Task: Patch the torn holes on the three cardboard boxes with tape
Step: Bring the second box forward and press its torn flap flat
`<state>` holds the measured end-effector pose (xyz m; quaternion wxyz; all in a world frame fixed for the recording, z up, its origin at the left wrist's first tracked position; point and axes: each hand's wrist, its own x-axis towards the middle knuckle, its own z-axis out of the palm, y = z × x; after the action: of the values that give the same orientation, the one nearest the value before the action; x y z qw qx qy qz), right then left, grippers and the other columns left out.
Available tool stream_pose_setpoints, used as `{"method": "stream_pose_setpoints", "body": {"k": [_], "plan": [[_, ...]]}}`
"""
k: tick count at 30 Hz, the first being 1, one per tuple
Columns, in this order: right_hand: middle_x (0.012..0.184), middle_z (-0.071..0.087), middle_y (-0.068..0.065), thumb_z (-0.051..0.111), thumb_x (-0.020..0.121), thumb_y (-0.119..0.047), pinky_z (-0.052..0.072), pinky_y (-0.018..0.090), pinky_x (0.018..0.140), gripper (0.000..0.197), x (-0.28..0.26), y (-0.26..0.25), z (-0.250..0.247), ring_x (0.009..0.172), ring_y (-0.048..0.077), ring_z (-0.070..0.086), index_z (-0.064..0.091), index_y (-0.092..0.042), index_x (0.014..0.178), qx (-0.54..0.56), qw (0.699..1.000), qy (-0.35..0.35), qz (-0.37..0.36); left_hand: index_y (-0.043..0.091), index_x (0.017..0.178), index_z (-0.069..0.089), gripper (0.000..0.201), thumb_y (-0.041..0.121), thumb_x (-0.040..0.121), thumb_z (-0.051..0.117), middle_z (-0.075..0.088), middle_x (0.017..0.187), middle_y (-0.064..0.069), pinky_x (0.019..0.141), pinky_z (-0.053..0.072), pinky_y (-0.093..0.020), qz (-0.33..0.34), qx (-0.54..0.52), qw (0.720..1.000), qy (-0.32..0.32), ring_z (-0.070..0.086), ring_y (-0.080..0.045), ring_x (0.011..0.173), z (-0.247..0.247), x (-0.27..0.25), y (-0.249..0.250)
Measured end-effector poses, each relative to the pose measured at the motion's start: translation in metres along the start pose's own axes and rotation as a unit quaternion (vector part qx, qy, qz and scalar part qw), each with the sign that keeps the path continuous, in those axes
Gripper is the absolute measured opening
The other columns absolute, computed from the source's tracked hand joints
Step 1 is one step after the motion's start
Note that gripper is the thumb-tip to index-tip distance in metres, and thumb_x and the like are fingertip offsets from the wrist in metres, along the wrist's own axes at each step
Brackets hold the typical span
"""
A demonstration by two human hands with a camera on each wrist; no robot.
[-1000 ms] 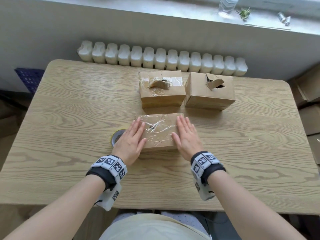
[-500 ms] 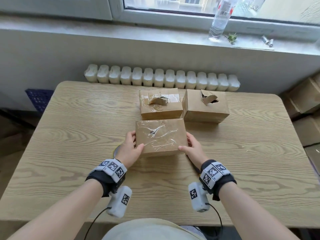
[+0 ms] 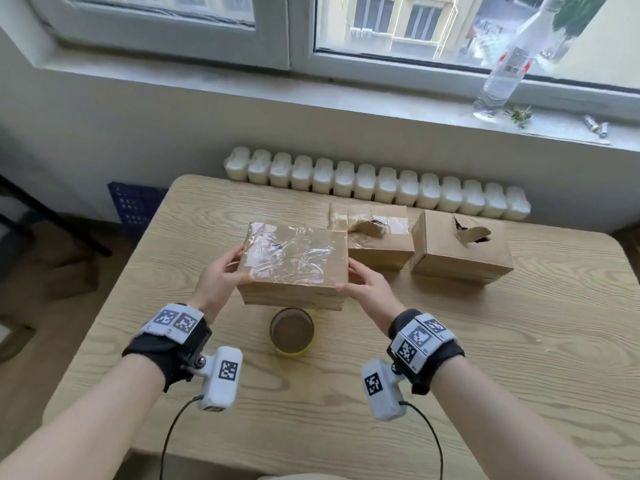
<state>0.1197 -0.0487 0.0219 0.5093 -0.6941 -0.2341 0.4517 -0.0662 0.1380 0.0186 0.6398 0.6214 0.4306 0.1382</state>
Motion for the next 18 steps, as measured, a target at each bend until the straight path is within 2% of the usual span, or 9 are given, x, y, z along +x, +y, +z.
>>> {"method": "stream_pose_setpoints", "body": {"k": [2, 5, 8, 11, 15, 18], "plan": [[0.117, 0.063, -0.002, 0.063, 0.085, -0.003, 0.050, 0.021, 0.087, 0.051, 0.016, -0.002, 0.019, 0.108, 0.013, 0.059, 0.051, -0.019, 0.132, -0.025, 1.000, -0.009, -0.002, 0.021, 0.135, 0.049, 0.073, 0.006, 0.065, 0.066, 0.060, 0.121, -0.004, 0.101, 0.043, -0.047, -0.012, -0.003, 1.000, 0.015, 0.054, -0.026, 0.116, -0.021, 0.010, -0.005], [0.129, 0.056, 0.005, 0.067, 0.084, -0.010, 0.048, 0.029, 0.095, 0.064, 0.042, -0.002, 0.042, 0.116, 0.018, 0.055, 0.039, -0.015, 0.142, -0.032, 0.999, -0.004, 0.014, 0.022, 0.127, 0.052, 0.067, 0.006, 0.064, 0.068, 0.058, 0.123, -0.005, 0.103, 0.041, -0.050, -0.018, -0.009, 0.999, 0.034, 0.053, -0.025, 0.118, -0.048, 0.032, -0.015], [0.133, 0.052, 0.010, 0.068, 0.084, -0.008, 0.047, 0.033, 0.097, 0.070, 0.066, -0.001, 0.056, 0.119, 0.021, 0.053, 0.031, -0.013, 0.143, -0.023, 0.999, -0.006, 0.035, 0.015, 0.121, 0.049, 0.053, -0.008, 0.075, 0.064, 0.056, 0.124, -0.009, 0.106, 0.038, -0.049, -0.034, -0.025, 0.998, 0.052, 0.052, -0.027, 0.120, -0.061, 0.053, -0.020], [0.136, 0.049, 0.010, 0.065, 0.085, -0.004, 0.047, 0.031, 0.096, 0.069, 0.086, -0.002, 0.063, 0.121, 0.021, 0.052, 0.029, -0.012, 0.144, -0.024, 0.998, -0.016, 0.050, 0.012, 0.127, 0.046, 0.057, -0.014, 0.078, 0.059, 0.053, 0.123, -0.006, 0.106, 0.039, -0.046, -0.045, -0.008, 0.997, 0.057, 0.049, -0.026, 0.123, -0.064, 0.075, -0.023], [0.141, 0.045, 0.007, 0.063, 0.087, -0.004, 0.043, 0.039, 0.104, 0.067, 0.112, -0.003, 0.062, 0.127, 0.021, 0.047, 0.031, -0.013, 0.144, -0.053, 0.997, 0.002, 0.047, 0.008, 0.138, 0.039, 0.065, -0.011, 0.081, 0.061, 0.048, 0.135, -0.007, 0.106, 0.038, -0.042, -0.044, 0.046, 0.997, 0.041, 0.047, -0.022, 0.124, -0.063, 0.098, -0.022], [0.146, 0.041, 0.007, 0.064, 0.087, -0.006, 0.041, 0.044, 0.106, 0.071, 0.128, 0.000, 0.062, 0.130, 0.021, 0.045, 0.027, -0.016, 0.148, -0.074, 0.996, 0.009, 0.049, 0.010, 0.143, 0.035, 0.071, -0.007, 0.081, 0.064, 0.044, 0.142, -0.008, 0.110, 0.035, -0.044, -0.031, 0.104, 0.994, 0.025, 0.043, -0.024, 0.130, -0.060, 0.116, -0.021]]}}
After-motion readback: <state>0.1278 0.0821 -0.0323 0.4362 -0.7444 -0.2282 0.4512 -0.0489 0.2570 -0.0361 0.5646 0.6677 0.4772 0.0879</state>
